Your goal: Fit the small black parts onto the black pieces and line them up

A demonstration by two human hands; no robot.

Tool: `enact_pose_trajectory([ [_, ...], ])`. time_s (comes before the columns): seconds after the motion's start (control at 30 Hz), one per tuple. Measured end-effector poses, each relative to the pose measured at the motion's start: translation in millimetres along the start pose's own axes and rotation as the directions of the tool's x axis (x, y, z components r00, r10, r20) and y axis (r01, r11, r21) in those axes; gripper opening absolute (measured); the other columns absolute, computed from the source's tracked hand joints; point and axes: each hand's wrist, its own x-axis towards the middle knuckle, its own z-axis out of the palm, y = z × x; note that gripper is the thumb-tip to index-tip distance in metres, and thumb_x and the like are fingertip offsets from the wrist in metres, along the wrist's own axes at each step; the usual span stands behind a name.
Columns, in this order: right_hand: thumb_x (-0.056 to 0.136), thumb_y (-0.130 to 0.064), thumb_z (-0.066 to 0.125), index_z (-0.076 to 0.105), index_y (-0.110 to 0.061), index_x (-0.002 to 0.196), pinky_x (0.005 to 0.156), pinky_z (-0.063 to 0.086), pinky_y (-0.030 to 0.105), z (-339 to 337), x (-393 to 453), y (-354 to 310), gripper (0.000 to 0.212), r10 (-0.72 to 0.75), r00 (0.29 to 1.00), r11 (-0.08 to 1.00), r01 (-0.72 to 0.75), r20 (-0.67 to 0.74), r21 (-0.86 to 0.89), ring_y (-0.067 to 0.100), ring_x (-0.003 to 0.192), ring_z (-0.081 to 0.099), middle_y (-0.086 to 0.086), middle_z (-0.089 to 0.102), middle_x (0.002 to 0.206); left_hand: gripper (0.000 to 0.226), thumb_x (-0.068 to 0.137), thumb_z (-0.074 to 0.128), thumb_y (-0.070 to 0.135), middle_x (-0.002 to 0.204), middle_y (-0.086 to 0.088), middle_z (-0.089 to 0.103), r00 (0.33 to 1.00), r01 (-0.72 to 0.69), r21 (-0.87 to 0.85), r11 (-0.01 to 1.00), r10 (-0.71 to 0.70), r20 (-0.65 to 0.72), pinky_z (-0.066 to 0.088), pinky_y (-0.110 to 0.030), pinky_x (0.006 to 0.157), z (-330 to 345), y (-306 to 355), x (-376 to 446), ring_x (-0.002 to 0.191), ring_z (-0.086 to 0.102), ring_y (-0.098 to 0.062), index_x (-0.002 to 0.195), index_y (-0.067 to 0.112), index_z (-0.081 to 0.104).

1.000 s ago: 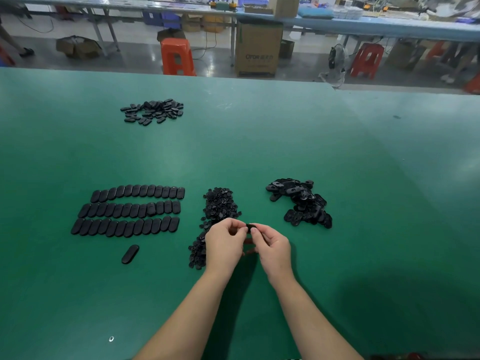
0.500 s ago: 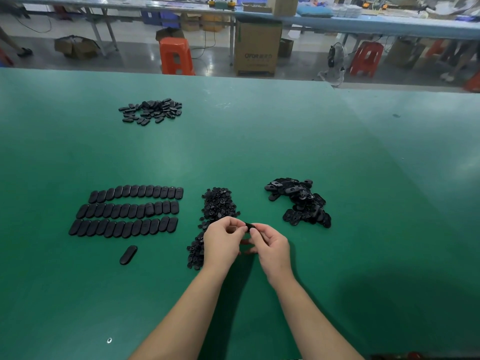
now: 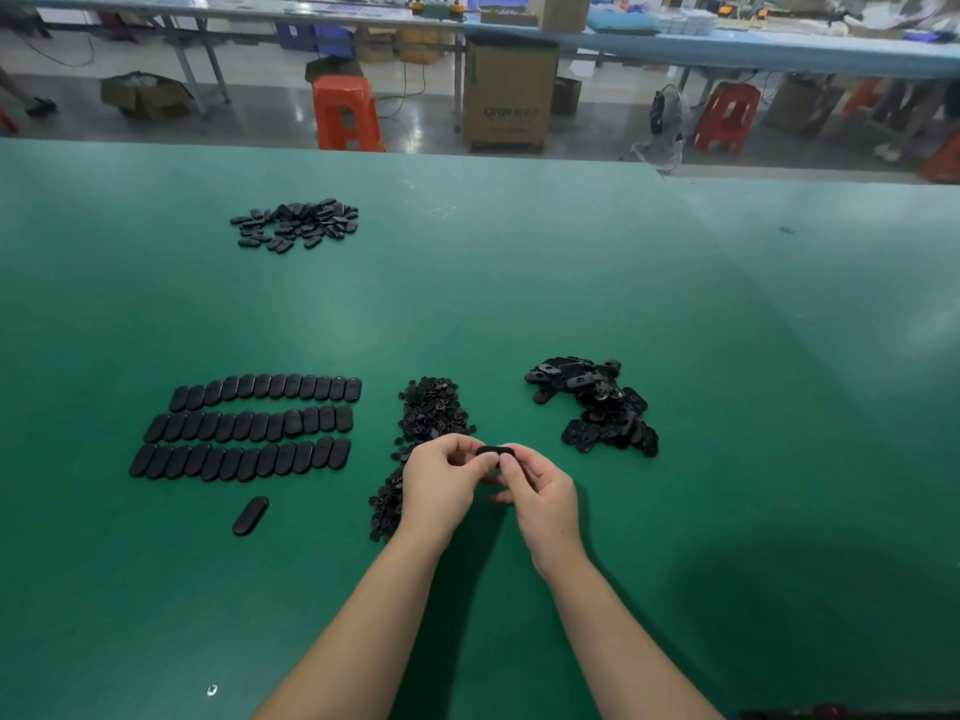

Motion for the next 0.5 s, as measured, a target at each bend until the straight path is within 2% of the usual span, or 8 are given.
enact_pose_trajectory([
  [0.1, 0.099, -0.008, 0.064, 0.072, -0.014, 0.102, 0.065, 0.058, 0.027, -1.2, 1.1, 2.5, 0.010, 0.000, 1.000, 1.000, 0.000, 0.006, 0.011, 0.024, 0.081, 0.074, 0.009, 0.078, 0.093, 0.007, 0.084, 0.077, 0.016, 0.069, 0.004, 0.073, 1.000, 0.001, -0.036, 0.999, 0.000, 0.031, 0.046, -0.015, 0.052, 1.1, 0.1, -4.6, 0.053, 0.062, 0.000, 0.078, 0.020, 0.075],
  [0.3, 0.098, -0.008, 0.065, 0.073, -0.021, 0.108, 0.072, 0.059, 0.027, -3.1, 3.1, 6.3, 0.018, -0.016, 1.000, 1.000, 0.016, 0.014, -0.018, 0.019, 0.081, 0.074, 0.007, 0.078, 0.094, 0.010, 0.088, 0.072, 0.023, 0.068, 0.007, 0.072, 1.000, 0.017, 0.080, 0.997, -0.017, 0.002, 0.045, -0.022, 0.047, 4.6, -0.2, -8.5, 0.043, 0.055, -0.003, 0.078, 0.025, 0.073],
  [0.5, 0.098, -0.005, 0.063, 0.073, -0.022, 0.109, 0.073, 0.059, 0.027, -2.9, 3.8, 5.9, 0.022, -0.028, 0.999, 1.000, 0.029, 0.017, -0.012, 0.018, 0.081, 0.075, 0.006, 0.079, 0.094, 0.024, 0.092, 0.068, 0.016, 0.070, 0.012, 0.074, 0.999, 0.006, 0.012, 1.000, -0.007, 0.046, 0.044, -0.020, 0.041, 2.9, 1.5, -12.0, 0.045, 0.060, -0.003, 0.079, 0.036, 0.071],
])
